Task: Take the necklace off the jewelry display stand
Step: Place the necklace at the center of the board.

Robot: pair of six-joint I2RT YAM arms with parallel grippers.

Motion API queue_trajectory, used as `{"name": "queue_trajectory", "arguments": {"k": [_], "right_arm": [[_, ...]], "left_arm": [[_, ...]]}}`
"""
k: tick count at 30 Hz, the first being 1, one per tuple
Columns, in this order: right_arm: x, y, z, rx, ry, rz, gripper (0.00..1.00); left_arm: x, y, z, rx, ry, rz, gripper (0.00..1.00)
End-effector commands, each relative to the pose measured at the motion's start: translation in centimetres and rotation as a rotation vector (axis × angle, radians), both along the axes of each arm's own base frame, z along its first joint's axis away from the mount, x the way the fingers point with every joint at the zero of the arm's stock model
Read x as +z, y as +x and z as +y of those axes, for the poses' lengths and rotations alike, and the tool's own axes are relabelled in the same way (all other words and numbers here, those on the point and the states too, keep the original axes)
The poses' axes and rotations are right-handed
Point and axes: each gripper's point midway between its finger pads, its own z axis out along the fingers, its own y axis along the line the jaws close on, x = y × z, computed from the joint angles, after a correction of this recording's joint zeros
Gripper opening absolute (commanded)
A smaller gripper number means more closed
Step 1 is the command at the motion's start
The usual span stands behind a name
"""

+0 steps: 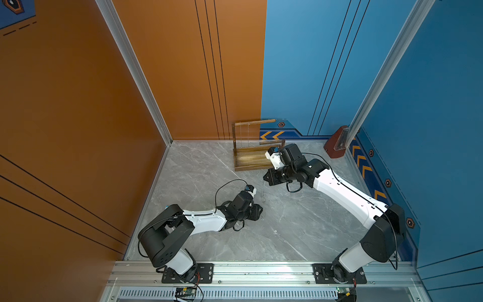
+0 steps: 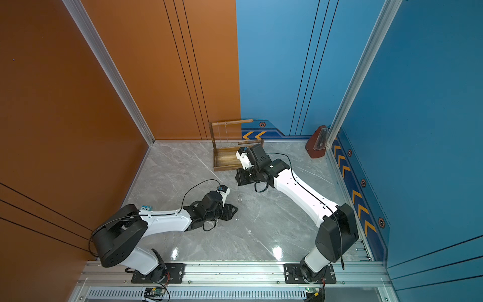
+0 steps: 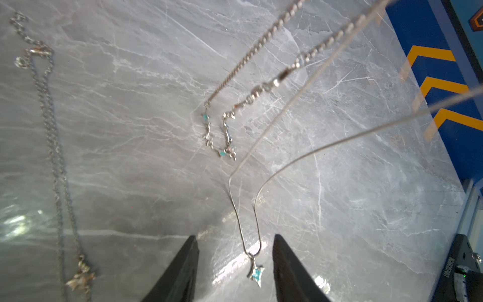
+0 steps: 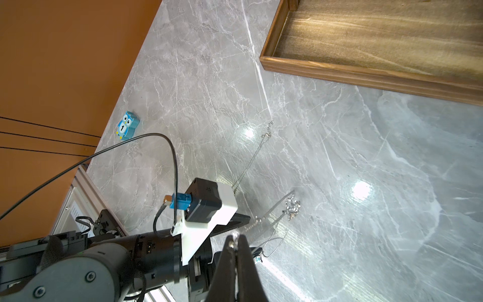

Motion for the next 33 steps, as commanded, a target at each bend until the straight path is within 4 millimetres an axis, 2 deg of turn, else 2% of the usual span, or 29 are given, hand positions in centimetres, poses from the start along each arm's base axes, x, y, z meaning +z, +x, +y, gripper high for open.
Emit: {"name": "queue_trajectory", "arguments": {"k": [1, 9, 15, 20, 27, 28, 33], "right_arm": [[0.6, 0.7, 0.4, 0.000, 0.022, -0.006, 0.00], [0.0, 0.7, 0.7, 0.005, 0.024, 0.015, 0.00], [1.1, -0.4, 1.0, 0.028, 0.041, 0.003, 0.00], [2.8, -2.4, 1.3, 0.065, 0.051, -0.025, 0.00], [4.5, -5.3, 0.3, 0.089, 0.050, -0.055, 0.00], [4.6, -6.6, 1.0, 0.124, 0.053, -0.055, 0.00], [5.6, -9.4, 1.1, 0.175, 0.065, -0.066, 0.00]], "left_arm": [[0.5, -0.8, 0.6, -0.017, -0.012, 0.007, 0.54], [1.3, -1.7, 1.5, -0.010, -0.023, -0.023, 0.55], [3.8, -1.3, 2.8, 0.033, -0.049, -0.108, 0.56], [5.7, -0.9, 4.6, 0.103, -0.066, -0.185, 0.57], [7.5, -1.0, 6.8, 0.182, -0.093, -0.264, 0.57], [7.6, -1.0, 7.1, 0.191, -0.095, -0.270, 0.57], [8.1, -1.1, 7.6, 0.206, -0.105, -0.290, 0.57]]}}
